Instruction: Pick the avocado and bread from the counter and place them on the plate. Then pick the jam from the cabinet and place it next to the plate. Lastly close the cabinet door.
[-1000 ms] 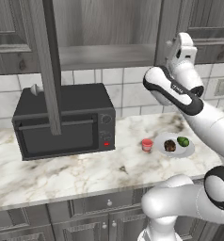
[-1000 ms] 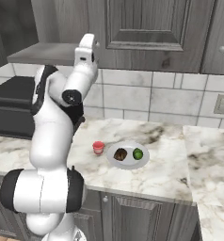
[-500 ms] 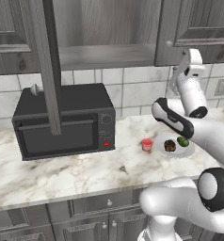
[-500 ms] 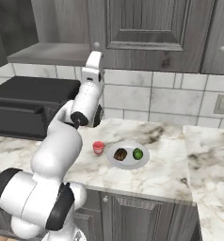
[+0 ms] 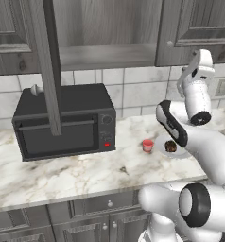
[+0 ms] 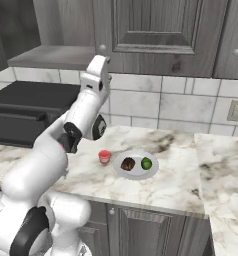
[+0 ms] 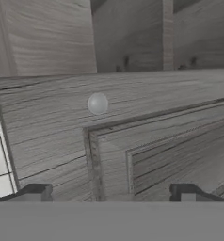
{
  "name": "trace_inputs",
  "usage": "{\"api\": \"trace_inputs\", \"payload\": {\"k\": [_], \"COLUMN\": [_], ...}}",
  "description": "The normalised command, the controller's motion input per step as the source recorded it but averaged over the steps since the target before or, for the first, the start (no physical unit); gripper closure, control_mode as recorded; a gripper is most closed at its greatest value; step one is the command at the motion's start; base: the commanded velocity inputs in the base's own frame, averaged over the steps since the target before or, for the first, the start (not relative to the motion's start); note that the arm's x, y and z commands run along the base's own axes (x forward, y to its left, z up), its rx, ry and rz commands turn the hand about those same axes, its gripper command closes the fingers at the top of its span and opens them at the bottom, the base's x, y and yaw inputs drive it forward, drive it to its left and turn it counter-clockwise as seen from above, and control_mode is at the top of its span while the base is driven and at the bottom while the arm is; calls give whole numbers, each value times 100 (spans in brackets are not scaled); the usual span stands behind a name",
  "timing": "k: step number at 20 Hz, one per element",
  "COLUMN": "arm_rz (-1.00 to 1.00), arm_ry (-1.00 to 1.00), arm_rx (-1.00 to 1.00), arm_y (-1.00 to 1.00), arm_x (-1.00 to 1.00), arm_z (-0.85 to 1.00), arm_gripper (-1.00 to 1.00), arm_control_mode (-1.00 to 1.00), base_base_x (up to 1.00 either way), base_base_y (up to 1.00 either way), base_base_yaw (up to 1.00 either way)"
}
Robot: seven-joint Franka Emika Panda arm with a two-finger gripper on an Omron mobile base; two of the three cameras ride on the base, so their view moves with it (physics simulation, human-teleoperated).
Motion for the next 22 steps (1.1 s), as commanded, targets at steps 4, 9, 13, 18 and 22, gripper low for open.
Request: {"api": "trace_inputs", "payload": {"k": [4,9,13,18,22], "arm_rz": [-13,-15,-6,0,0], "arm_ry": [0,0,0,0,0], "arm_rx": [14,23,35,38,31], "arm_y": [18,15,12,16,19], "arm_x": [-41,-38,-43,-40,-34], "arm_z": [19,22,23,19,19], "arm_gripper": [-100,-100,-100,-100,-100], "arm_control_mode": [-100,-100,-100,-100,-100], "base_base_x": [0,0,0,0,0], "base_base_y": [0,0,0,0,0], "base_base_yaw": [0,0,0,0,0]}}
